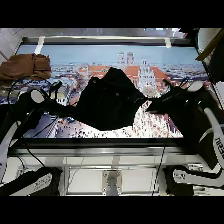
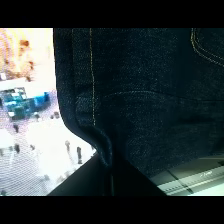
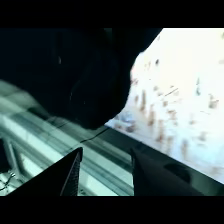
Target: Fold the clothes and pants, and hang the long-sleeved shirts on hangers.
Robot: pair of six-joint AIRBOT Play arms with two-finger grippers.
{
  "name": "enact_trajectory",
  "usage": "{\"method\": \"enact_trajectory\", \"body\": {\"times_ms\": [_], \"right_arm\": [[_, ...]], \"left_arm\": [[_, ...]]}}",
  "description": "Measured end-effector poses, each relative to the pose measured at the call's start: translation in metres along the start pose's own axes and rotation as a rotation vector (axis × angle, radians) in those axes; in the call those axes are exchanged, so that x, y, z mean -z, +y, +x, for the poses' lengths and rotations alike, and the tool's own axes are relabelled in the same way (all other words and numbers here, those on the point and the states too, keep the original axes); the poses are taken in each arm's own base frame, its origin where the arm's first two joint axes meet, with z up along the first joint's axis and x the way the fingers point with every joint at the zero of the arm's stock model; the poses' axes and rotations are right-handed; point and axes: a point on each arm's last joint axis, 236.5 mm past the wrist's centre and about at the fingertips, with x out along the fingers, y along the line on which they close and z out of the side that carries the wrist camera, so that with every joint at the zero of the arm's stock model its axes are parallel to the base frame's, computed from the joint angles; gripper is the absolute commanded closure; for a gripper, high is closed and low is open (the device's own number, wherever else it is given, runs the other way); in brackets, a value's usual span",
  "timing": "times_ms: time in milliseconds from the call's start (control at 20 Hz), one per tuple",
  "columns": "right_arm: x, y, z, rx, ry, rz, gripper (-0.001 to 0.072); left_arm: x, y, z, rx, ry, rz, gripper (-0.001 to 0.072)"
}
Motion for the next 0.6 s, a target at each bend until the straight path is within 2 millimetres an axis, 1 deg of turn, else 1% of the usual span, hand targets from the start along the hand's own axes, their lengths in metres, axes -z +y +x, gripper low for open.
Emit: {"method": "enact_trajectory", "body": {"times_ms": [100, 200, 350, 450, 500, 550, 600], "right_arm": [[0.018, 0.006, 0.033, -0.077, -0.013, -0.006, 0.0358], [0.026, 0.013, 0.056, -0.104, -0.038, -0.023, 0.0357], [0.027, 0.014, 0.078, -0.080, -0.078, -0.059, 0.0357], [0.024, 0.014, 0.086, -0.060, -0.103, -0.075, 0.0359], [0.023, 0.013, 0.089, -0.050, -0.113, -0.081, 0.0389], [0.021, 0.012, 0.090, -0.042, -0.124, -0.084, 0.0465], [0.021, 0.012, 0.091, -0.040, -0.130, -0.085, 0.0650]], "left_arm": [[0.000, 0.000, 0.000, 0.000, 0.000, 0.000, 0.0693], [0.000, 0.000, 0.000, 0.000, 0.000, -0.001, 0.0693], [0.000, 0.000, 0.000, 0.000, 0.000, -0.001, 0.0693], [0.001, 0.000, 0.000, 0.001, 0.004, -0.001, 0.0693], [0.001, 0.000, 0.000, 0.001, 0.006, -0.001, 0.0693], [0.001, 0.000, 0.000, 0.002, 0.006, -0.001, 0.0693], [0.002, 0.000, 0.000, 0.002, 0.007, -0.001, 0.0693]]}}
